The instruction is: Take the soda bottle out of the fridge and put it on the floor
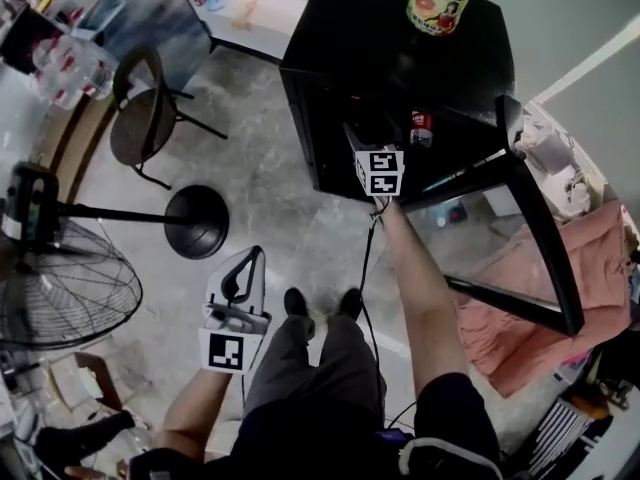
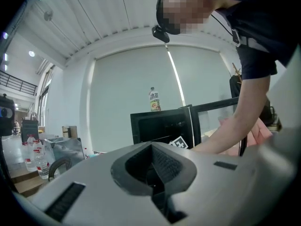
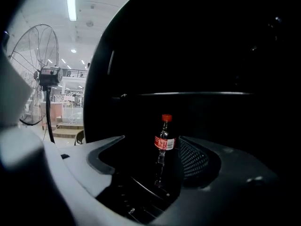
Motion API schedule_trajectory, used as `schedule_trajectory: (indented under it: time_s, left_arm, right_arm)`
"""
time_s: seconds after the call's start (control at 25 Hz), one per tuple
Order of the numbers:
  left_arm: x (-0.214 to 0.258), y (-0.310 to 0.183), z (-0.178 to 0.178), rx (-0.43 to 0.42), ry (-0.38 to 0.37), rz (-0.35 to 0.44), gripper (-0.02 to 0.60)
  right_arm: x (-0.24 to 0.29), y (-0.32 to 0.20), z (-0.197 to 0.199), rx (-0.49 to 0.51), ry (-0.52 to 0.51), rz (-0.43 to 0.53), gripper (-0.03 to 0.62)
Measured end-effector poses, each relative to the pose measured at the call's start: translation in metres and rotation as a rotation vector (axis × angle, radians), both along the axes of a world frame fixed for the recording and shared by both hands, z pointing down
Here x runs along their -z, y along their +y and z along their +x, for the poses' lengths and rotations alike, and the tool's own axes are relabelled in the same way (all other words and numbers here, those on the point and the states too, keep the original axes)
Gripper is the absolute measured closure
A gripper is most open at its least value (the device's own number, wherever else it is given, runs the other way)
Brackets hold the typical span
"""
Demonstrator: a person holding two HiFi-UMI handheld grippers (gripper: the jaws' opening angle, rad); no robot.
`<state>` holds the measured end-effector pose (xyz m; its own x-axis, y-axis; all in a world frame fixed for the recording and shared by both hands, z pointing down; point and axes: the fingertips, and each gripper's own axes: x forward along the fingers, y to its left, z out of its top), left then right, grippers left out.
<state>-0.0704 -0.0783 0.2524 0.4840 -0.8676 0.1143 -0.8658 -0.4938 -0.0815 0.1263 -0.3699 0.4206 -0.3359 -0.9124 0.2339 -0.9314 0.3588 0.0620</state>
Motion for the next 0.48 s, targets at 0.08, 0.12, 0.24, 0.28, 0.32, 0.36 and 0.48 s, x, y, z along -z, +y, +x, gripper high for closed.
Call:
schedule_trajectory:
  time_s: [0.08, 0.12, 0.24, 0.28, 0.32, 0.36, 0.48]
  left_arm:
    - [-0.01, -0.007, 0.007, -0.014, 0.005, -0.006, 0.56]
    - [-0.014, -0.01, 0.01, -0.021, 0.011, -0.007, 0.56]
    - [-0.028, -0.016, 0.02, -0.046, 0.014, -0.021, 0.56]
    - [-0.033, -0.018, 0.022, -0.054, 0.013, -0.025, 0.56]
    - [-0.036, -0.02, 0.025, -0.061, 0.015, -0.027, 0.56]
    - [-0.038, -0.023, 0.028, -0.064, 0.019, -0.029, 0.56]
    - [-0.047, -0.028, 0.035, -0.073, 0.03, -0.041, 0.56]
  right_arm:
    - [-0.009, -0.011, 0.001, -0.004, 0.007, -0.01, 0.229]
    - [-0.014, -0.016, 0.002, -0.004, 0.011, -0.016, 0.229]
    - [-0.027, -0.029, 0.001, 0.0, 0.017, -0.026, 0.229]
    - [-0.03, -0.033, 0.0, 0.002, 0.017, -0.028, 0.229]
    - [-0.033, -0.038, -0.001, 0.005, 0.017, -0.03, 0.229]
    - [-0.036, -0.043, -0.002, 0.006, 0.014, -0.032, 0.229]
    - [-0.041, -0.057, -0.004, 0.001, 0.002, -0.044, 0.229]
